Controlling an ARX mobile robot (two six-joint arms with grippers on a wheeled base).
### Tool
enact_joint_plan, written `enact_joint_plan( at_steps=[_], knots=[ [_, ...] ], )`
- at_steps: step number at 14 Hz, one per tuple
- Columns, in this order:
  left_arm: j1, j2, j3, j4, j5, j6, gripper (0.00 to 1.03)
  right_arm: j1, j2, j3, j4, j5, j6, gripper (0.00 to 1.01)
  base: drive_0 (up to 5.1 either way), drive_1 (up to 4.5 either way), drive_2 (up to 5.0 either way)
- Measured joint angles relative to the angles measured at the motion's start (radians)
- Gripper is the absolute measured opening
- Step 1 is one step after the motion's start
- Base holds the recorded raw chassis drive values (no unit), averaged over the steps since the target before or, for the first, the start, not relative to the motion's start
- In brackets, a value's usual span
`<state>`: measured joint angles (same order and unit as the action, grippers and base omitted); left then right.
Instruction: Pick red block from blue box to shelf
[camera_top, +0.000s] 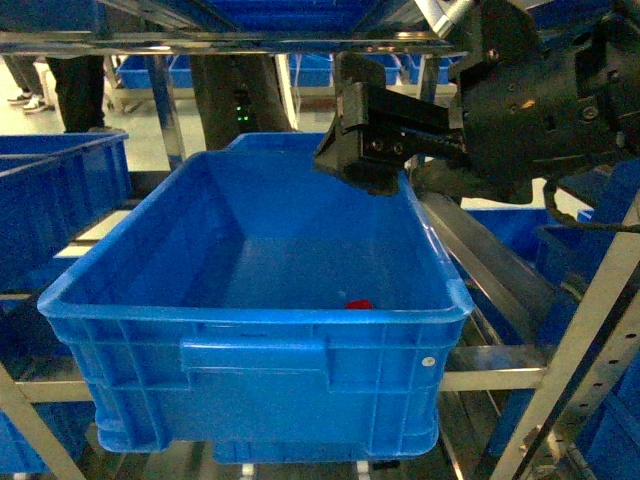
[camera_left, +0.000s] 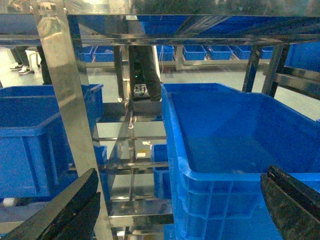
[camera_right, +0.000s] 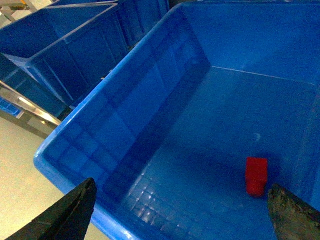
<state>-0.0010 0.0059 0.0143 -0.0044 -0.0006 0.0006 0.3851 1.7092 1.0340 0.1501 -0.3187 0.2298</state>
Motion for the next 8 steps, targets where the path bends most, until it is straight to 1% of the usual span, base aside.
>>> enact_joint_plan(
  at_steps=[2, 4, 5, 7, 8],
  knots=[
    [0.000, 0.000, 0.000, 0.000, 0.000, 0.000, 0.98, 0.000, -0.028, -0.021, 0.002, 0.000, 0.008, 0.98, 0.0, 0.00, 0.0],
    [0.000, 0.000, 0.000, 0.000, 0.000, 0.000, 0.98, -0.016, -0.113, -0.093, 0.010, 0.000, 0.013, 0.98, 0.0, 0.00, 0.0],
    [0.000, 0.000, 0.000, 0.000, 0.000, 0.000, 0.98, -0.037, -0.166, -0.139, 0.011, 0.003, 0.013, 0.98, 0.0, 0.00, 0.0],
    [0.000, 0.000, 0.000, 0.000, 0.000, 0.000, 0.98, -0.105, -0.288, -0.229, -0.002, 0.011, 0.012, 0.98, 0.0, 0.00, 0.0],
    [0.000, 0.000, 0.000, 0.000, 0.000, 0.000, 0.98, -0.138, -0.351, -0.268, 0.006, 0.040, -0.004, 0.98, 0.0, 0.00, 0.0]
  ],
)
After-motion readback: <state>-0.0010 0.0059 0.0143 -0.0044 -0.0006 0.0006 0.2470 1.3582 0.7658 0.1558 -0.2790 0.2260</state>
